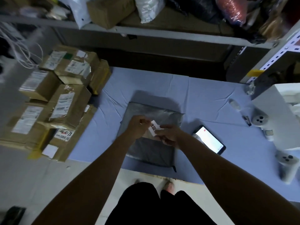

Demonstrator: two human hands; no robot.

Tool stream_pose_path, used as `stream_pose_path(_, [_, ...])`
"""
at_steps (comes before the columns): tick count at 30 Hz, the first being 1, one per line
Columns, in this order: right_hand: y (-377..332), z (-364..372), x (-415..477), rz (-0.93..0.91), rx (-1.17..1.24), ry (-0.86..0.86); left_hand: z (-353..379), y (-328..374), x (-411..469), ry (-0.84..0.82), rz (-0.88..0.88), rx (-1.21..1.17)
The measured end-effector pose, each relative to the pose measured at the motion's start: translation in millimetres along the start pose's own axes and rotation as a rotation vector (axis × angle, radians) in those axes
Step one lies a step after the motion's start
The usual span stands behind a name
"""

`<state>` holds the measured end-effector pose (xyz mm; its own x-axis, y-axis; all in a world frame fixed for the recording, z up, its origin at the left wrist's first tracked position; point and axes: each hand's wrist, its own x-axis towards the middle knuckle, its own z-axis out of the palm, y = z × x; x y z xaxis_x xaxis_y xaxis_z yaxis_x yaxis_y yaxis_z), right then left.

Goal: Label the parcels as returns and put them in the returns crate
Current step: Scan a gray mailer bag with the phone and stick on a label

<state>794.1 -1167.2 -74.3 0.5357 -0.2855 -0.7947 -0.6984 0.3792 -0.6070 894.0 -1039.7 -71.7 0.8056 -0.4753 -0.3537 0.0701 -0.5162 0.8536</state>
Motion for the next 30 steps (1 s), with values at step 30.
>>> stream_pose_path(30, [-13.4,33.8,73.0,-0.452,-0.443,0.663,26.5,-44.6,66.5,0.235,0.123,0.268])
